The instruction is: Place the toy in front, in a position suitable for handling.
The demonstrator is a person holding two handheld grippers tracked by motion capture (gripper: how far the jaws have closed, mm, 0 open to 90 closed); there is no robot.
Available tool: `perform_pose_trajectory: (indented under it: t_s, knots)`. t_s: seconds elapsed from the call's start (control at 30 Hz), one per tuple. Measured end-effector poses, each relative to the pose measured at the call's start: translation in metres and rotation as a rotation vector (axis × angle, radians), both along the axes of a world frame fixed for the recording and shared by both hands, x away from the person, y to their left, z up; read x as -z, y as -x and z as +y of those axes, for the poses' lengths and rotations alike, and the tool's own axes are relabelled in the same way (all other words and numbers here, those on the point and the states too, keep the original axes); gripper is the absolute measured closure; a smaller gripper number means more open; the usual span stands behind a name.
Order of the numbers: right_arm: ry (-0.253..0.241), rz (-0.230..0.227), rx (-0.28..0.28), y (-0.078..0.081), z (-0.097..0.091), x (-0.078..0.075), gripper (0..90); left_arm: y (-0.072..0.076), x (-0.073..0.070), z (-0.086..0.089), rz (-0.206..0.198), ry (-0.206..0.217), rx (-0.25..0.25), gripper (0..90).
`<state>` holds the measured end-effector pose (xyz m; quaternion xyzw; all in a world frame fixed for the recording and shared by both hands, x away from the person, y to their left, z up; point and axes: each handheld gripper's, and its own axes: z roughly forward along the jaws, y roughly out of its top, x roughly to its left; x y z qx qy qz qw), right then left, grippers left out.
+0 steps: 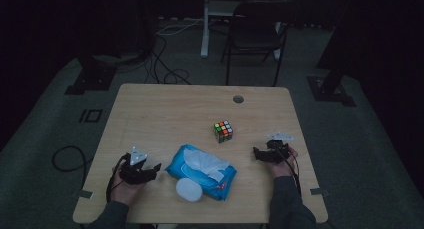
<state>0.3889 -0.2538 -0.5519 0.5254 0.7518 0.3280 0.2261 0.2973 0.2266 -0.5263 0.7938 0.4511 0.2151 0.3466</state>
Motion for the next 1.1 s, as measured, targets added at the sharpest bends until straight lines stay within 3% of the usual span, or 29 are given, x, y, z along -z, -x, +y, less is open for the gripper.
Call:
perform_pose_trajectory:
  t_s: [0.33, 0.53, 0.67, 0.9, 1.0, 1.1]
  knots:
    - [0.000, 0.000, 0.000, 0.000, 0.000, 0.000, 13.1, 0.019, -0.003, -0.012, -0.008, 0.012, 0.081, 39.5]
    - [0.000, 0.000, 0.000, 0.000, 0.000, 0.000, 13.1, 0.023, -0.002, -0.019, -0.001, -0.021, 0.112, 44.2]
    - [-0.001, 0.000, 0.001, 0.000, 0.000, 0.000, 13.1, 0.019, -0.001, -0.024, 0.001, -0.038, 0.109, 53.6]
    - [0.000, 0.000, 0.000, 0.000, 0.000, 0.000, 13.1, 0.016, -0.001, -0.036, -0.010, -0.072, 0.148, 65.9]
    - [0.000, 0.000, 0.000, 0.000, 0.000, 0.000, 13.1, 0.016, -0.001, -0.042, -0.031, -0.107, 0.154, 82.3]
    - [0.000, 0.000, 0.000, 0.000, 0.000, 0.000, 13.1, 0.016, -0.001, -0.047, -0.048, -0.143, 0.162, 89.3]
